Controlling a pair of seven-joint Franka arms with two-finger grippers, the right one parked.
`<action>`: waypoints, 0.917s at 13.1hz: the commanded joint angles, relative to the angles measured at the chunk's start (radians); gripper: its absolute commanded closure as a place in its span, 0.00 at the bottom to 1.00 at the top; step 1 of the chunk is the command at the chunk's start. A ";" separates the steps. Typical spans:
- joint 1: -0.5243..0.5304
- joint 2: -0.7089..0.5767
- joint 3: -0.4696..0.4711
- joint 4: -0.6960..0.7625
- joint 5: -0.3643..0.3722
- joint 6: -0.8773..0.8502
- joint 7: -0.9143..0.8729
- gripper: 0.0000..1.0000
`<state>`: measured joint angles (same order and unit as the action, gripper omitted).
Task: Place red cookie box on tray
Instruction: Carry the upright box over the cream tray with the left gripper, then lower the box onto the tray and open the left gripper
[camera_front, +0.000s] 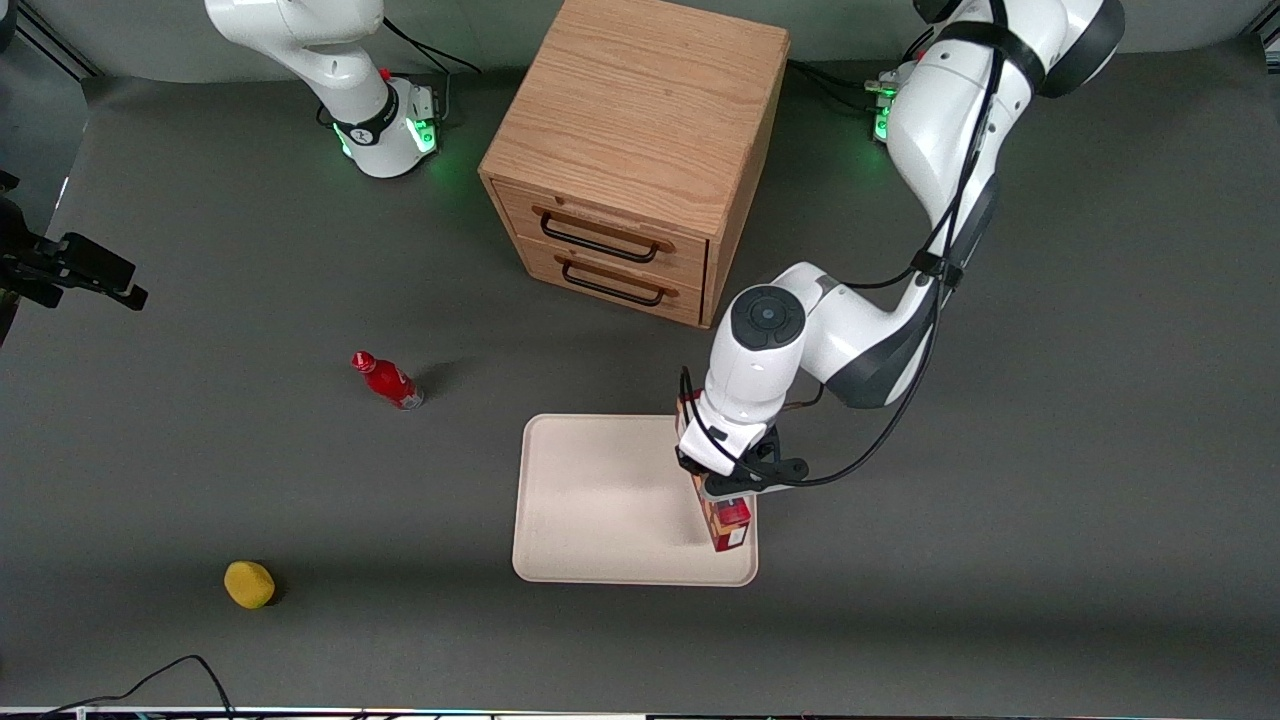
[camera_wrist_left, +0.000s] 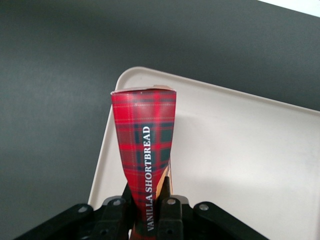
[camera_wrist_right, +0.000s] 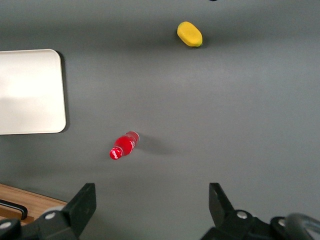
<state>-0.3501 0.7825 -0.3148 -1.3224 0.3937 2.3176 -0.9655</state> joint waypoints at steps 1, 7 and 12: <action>-0.017 0.052 0.008 0.078 0.030 -0.003 0.070 0.99; -0.027 0.099 0.008 0.083 0.080 -0.003 0.070 0.97; -0.026 0.118 0.031 0.075 0.085 0.052 0.073 0.68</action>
<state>-0.3605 0.8669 -0.3085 -1.2727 0.4593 2.3393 -0.8993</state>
